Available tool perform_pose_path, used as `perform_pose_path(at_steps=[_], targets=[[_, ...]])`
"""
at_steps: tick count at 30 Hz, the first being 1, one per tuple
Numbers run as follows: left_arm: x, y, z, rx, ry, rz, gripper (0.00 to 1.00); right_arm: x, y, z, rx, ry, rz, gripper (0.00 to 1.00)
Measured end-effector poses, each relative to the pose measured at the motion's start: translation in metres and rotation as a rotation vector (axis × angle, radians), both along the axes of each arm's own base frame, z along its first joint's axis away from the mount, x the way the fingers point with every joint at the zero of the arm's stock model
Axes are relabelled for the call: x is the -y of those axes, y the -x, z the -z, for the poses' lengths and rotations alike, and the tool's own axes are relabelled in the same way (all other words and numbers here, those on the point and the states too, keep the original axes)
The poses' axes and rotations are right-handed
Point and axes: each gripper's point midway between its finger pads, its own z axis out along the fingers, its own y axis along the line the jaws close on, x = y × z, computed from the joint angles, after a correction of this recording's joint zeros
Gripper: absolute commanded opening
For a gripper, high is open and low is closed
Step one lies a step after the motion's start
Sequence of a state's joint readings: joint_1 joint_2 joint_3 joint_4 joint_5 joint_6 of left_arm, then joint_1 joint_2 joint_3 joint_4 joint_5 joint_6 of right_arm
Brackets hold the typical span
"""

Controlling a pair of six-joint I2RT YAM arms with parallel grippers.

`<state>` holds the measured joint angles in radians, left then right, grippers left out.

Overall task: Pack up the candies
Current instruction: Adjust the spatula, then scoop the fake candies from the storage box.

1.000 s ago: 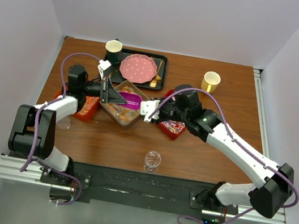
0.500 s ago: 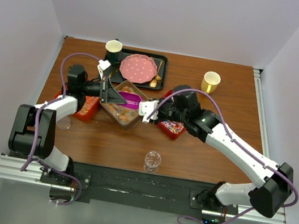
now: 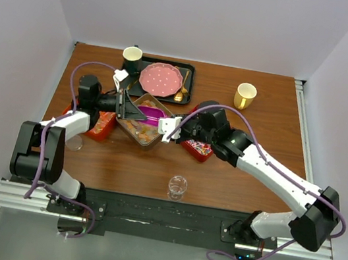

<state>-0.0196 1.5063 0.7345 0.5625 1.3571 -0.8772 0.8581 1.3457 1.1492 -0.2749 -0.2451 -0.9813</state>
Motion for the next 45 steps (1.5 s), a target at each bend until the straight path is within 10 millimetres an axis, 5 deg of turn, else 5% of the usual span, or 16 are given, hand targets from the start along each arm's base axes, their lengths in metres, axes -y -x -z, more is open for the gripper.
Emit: perform_pose_path(at_steps=[6,7,8,12,17,22,27,32,38,45], targets=[[-0.001,-0.003,0.001,0.001,-0.005,-0.017,0.47,0.0,-0.005,0.0,-0.023,0.0,0.034,0.0],[-0.002,-0.005,0.002,0.012,-0.009,-0.025,0.63,0.002,-0.007,0.002,-0.04,0.01,0.043,0.0],[-0.004,-0.006,0.002,0.023,-0.015,-0.033,0.66,0.003,-0.01,0.004,-0.063,0.023,0.051,0.0],[-0.015,-0.021,0.003,0.096,-0.07,-0.078,0.7,0.031,-0.036,0.009,-0.153,0.074,0.125,0.0],[-0.025,-0.034,0.016,0.26,-0.232,-0.094,0.71,0.114,-0.082,-0.006,-0.199,0.183,0.292,0.0],[-0.015,-0.025,0.057,0.37,-0.459,-0.032,0.72,0.162,-0.076,-0.01,-0.23,0.361,0.294,0.0],[0.001,-0.015,0.081,0.431,-0.577,0.034,0.7,0.185,-0.064,0.026,-0.312,0.59,0.272,0.0],[-0.005,-0.015,0.095,0.414,-0.63,0.014,0.69,0.21,-0.073,0.056,-0.34,0.799,0.299,0.0],[-0.006,-0.02,0.097,0.428,-0.641,-0.005,0.69,0.222,-0.081,0.052,-0.255,0.94,0.314,0.0],[-0.008,-0.024,0.099,0.442,-0.657,-0.021,0.68,0.21,-0.083,0.05,-0.161,1.071,0.285,0.0]])
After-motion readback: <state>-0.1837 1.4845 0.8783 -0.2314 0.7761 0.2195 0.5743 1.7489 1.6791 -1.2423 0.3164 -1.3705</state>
